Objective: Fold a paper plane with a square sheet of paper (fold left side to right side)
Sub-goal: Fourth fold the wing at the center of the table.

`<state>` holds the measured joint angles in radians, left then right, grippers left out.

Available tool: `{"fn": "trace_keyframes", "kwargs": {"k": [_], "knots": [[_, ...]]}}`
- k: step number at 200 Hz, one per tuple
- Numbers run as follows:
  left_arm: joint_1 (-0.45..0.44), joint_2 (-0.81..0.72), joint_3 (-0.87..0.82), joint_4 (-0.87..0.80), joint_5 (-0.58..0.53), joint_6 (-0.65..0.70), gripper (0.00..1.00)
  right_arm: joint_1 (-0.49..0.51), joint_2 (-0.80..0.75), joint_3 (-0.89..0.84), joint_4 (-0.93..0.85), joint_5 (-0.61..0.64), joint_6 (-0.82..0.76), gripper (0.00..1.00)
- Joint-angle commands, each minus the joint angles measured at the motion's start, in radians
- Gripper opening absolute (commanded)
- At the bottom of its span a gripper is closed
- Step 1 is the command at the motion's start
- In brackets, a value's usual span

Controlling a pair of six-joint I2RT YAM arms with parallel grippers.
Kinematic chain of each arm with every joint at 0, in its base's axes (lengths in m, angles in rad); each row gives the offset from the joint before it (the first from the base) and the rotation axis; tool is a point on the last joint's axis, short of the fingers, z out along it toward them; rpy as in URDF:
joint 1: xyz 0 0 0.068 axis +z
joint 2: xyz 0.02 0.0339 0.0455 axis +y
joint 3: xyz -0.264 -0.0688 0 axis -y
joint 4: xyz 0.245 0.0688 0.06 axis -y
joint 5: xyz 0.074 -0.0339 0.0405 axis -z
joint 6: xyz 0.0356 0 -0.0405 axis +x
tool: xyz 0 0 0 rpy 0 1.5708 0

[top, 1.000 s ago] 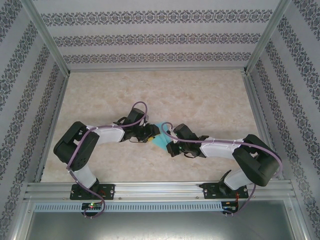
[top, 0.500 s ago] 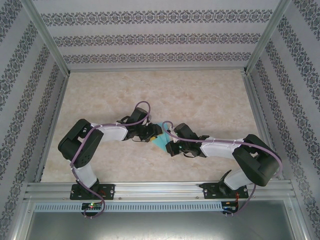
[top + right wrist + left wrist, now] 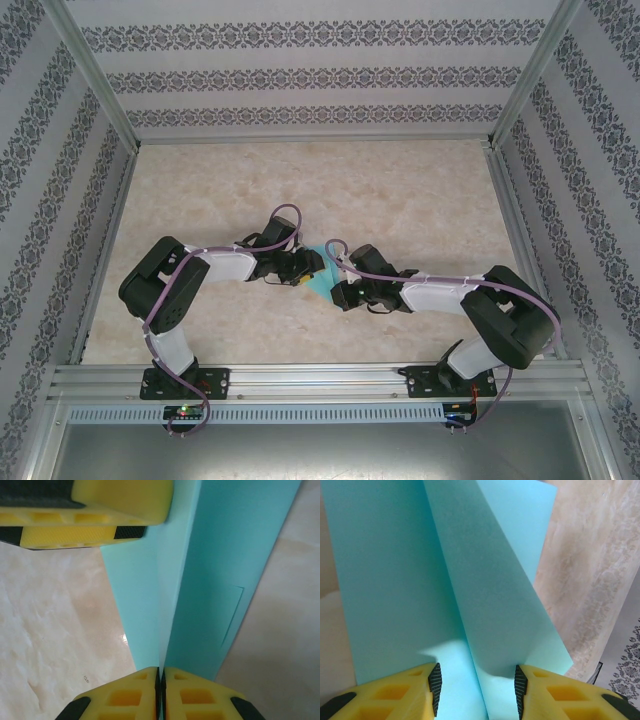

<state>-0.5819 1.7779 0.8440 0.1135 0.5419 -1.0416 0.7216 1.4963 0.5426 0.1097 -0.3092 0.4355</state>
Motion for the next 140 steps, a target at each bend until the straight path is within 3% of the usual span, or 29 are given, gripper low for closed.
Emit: {"fn": "trace_keyframes", "kwargs": {"k": [1,94,140], "knots": [[-0.015,0.017,0.017,-0.030,-0.015,0.008,0.46,-0.011,0.006,-0.003,0.017,-0.032,0.009,0.14],[-0.015,0.026,0.014,-0.035,-0.018,0.009,0.46,-0.079,-0.095,0.019,-0.011,-0.144,0.014,0.38],[-0.015,0.018,0.012,-0.035,-0.021,0.008,0.46,-0.168,-0.044,0.062,0.047,-0.257,0.089,0.39]]}}
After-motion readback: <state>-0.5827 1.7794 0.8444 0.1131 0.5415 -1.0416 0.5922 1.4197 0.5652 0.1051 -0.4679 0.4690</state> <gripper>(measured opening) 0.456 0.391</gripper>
